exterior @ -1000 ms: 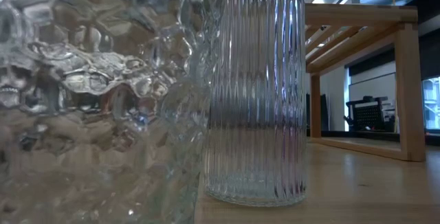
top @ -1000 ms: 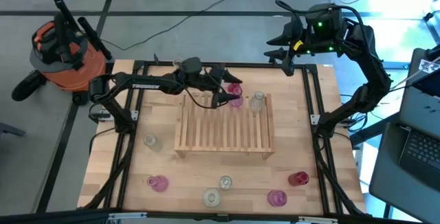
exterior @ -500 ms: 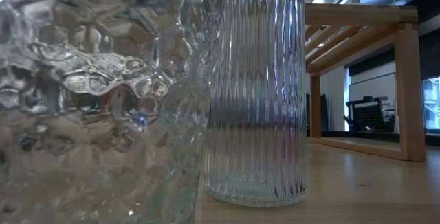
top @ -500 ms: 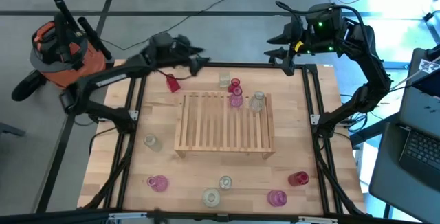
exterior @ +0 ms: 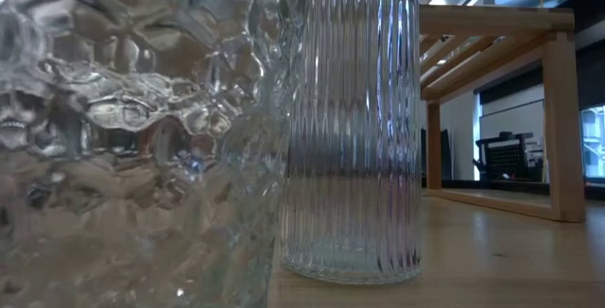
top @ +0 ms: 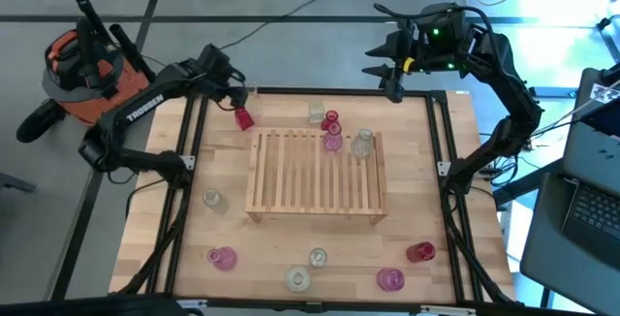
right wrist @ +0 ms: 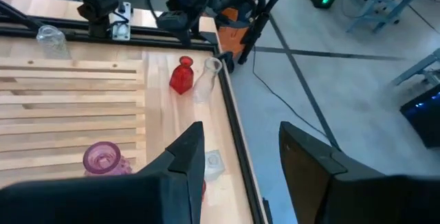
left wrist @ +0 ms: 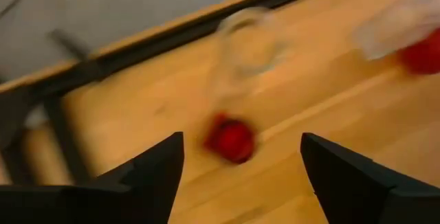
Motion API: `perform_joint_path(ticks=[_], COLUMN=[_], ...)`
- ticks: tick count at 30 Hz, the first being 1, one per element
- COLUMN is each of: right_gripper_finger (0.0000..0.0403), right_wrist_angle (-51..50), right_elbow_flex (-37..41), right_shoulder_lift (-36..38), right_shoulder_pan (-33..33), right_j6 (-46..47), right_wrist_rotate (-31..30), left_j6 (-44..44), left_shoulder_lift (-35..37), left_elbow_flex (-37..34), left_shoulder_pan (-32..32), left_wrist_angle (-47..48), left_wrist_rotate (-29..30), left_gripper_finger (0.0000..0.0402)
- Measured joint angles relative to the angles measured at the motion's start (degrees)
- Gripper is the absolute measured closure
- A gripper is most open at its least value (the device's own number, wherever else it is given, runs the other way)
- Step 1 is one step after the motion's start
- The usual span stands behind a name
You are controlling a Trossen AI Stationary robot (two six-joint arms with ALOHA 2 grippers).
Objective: Sort vases onto shelf
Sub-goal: Put the red vase on the shelf
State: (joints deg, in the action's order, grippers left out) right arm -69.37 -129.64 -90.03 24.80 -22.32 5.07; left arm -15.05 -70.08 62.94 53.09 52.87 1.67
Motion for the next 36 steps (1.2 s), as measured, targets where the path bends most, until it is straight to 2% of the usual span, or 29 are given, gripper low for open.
perform_joint_path(ticks=[2, 5, 15, 23, 25, 28, 30, 36], right_gripper_finger=[0.0265, 0.0265, 0.0265, 0.0265, 0.0265, 0.0265, 0.0265, 0.0265], right_wrist_angle=[0.10, 0.19, 0.24, -1.66, -1.58, -1.57, -1.51, -1.21], right_elbow_flex=[0.00, 0.00, 0.00, 0.00, 0.00, 0.00, 0.00, 0.00], right_shoulder_lift=[-0.39, -0.64, -0.95, -0.95, -0.95, -0.93, -0.93, -0.93], right_shoulder_pan=[0.00, -0.02, -0.02, -0.01, 0.00, -0.02, 0.00, 0.00], right_j6=[-0.43, -0.51, -0.66, -0.62, -0.62, -0.64, -0.66, -0.76], right_wrist_rotate=[0.13, 0.51, 0.53, 0.53, 0.53, 0.41, 0.00, -0.06], left_j6=[0.11, 0.15, 1.73, 3.20, 4.15, 5.62, 6.47, 8.45], left_shoulder_lift=[-0.83, -3.23, -12.98, -17.49, -18.51, -19.65, -19.77, -19.11], left_elbow_flex=[0.00, 0.00, -0.02, -0.04, 0.06, 0.16, 0.15, 0.09], left_shoulder_pan=[1.59, 3.54, 4.68, 3.49, 3.38, 3.37, 3.16, 2.56], left_wrist_angle=[3.05, 4.59, 2.69, 2.61, 2.81, 3.60, 4.15, 5.74], left_wrist_rotate=[2.53, 3.16, -3.56, -2.47, -3.69, -7.33, -8.91, -8.31], left_gripper_finger=[0.0121, 0.0125, 0.0129, 0.0129, 0.0136, 0.0167, 0.0203, 0.0361])
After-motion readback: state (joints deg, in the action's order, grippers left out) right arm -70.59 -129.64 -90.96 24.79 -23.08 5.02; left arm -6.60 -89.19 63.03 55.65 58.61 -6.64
